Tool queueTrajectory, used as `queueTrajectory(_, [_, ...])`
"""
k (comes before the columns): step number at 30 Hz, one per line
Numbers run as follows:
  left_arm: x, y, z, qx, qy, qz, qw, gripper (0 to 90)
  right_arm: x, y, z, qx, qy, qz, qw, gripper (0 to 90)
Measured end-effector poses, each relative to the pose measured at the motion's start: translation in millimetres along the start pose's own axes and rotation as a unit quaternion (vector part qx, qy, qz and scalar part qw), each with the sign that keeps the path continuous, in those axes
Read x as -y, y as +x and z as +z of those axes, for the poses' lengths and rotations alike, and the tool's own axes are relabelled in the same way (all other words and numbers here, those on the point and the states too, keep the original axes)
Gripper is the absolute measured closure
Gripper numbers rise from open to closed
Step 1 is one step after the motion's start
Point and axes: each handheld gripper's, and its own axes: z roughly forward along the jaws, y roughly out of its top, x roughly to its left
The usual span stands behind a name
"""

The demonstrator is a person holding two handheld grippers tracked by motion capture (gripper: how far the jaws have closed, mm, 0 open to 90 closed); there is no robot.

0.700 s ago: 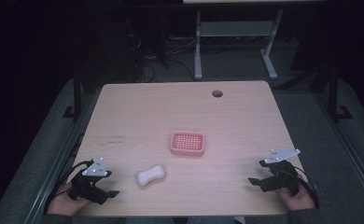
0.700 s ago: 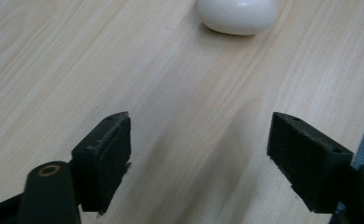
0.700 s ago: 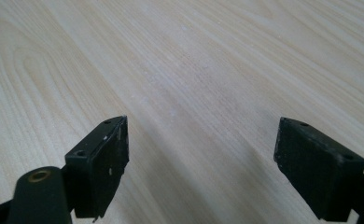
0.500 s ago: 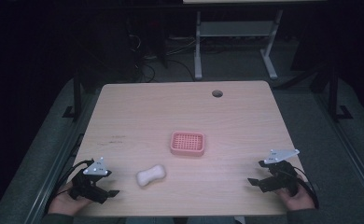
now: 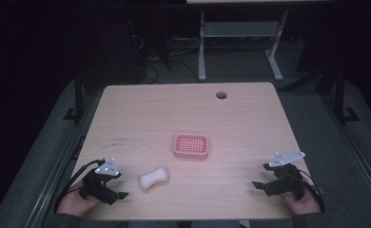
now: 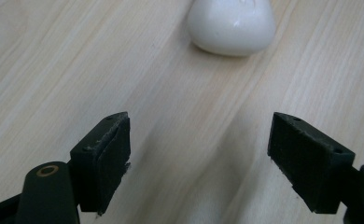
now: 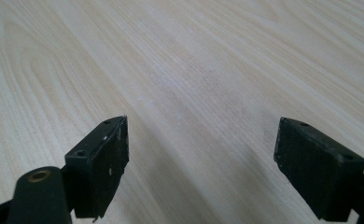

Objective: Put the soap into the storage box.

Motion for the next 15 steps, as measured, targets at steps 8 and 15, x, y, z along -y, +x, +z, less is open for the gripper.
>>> queueTrajectory(8, [-12.5,-0.2,5.2,0.005,0.006,0.013,0.9999,22.3,-2.0,1.5,0.5,-0.001,0.0,-0.002,1.0,17.5])
queueTrajectory(15, [-15.4,-0.6,1.5,0.005,-0.002,0.016,0.9999,21.5,-3.3,1.8,2.1,-0.002,0.002,-0.01,1.0,17.6])
